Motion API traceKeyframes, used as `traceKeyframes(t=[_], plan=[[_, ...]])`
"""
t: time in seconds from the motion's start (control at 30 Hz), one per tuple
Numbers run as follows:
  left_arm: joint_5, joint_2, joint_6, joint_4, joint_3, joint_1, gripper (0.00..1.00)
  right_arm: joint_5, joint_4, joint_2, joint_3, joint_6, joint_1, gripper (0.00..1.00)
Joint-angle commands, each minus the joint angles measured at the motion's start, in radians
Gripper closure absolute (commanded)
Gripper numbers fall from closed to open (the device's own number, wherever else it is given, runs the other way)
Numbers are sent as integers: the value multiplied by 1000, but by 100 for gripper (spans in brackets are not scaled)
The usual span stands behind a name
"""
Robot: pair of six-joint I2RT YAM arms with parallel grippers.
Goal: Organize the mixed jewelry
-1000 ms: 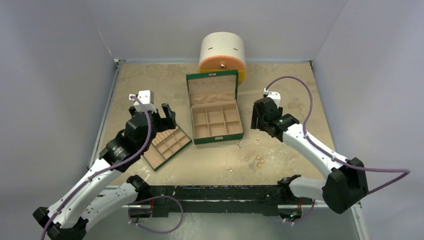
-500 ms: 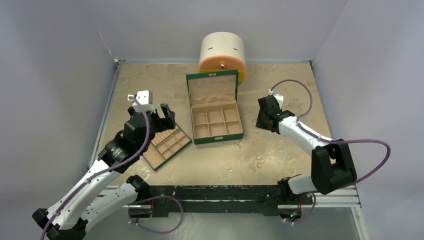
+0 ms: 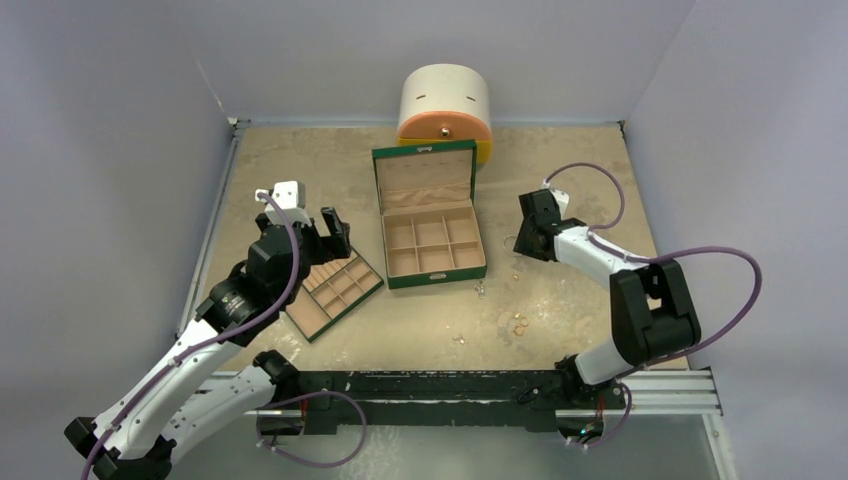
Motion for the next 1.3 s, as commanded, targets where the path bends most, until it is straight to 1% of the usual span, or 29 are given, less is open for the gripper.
traceKeyframes(t=[0.0, 0.33, 0.57, 0.83, 0.93, 1.13, 1.17, 1.27], plan=[[-5, -7, -8, 31, 34, 6, 12, -11, 33, 17, 7, 32, -16, 62], [-4, -6, -7, 31, 34, 6, 12, -20, 48, 49, -1, 42, -24, 66], [-2, -9, -8, 31, 34, 8, 12, -30, 56, 64, 3, 46, -28, 72], [-3, -11, -9, 31, 35, 6, 12, -29, 59, 81, 0, 47, -30, 76], [-3, -11, -8, 28, 35, 7, 12, -27, 60, 82, 0, 49, -30, 80], [-5, -13, -10, 29, 34, 7, 12, -37, 55, 63, -2, 44, -30, 98], [-5, -13, -10, 29, 35, 7, 12, -38, 49, 53, -1, 41, -31, 100], [-5, -14, -10, 29, 34, 7, 12, -40, 29, 21, 7, 31, -31, 100]])
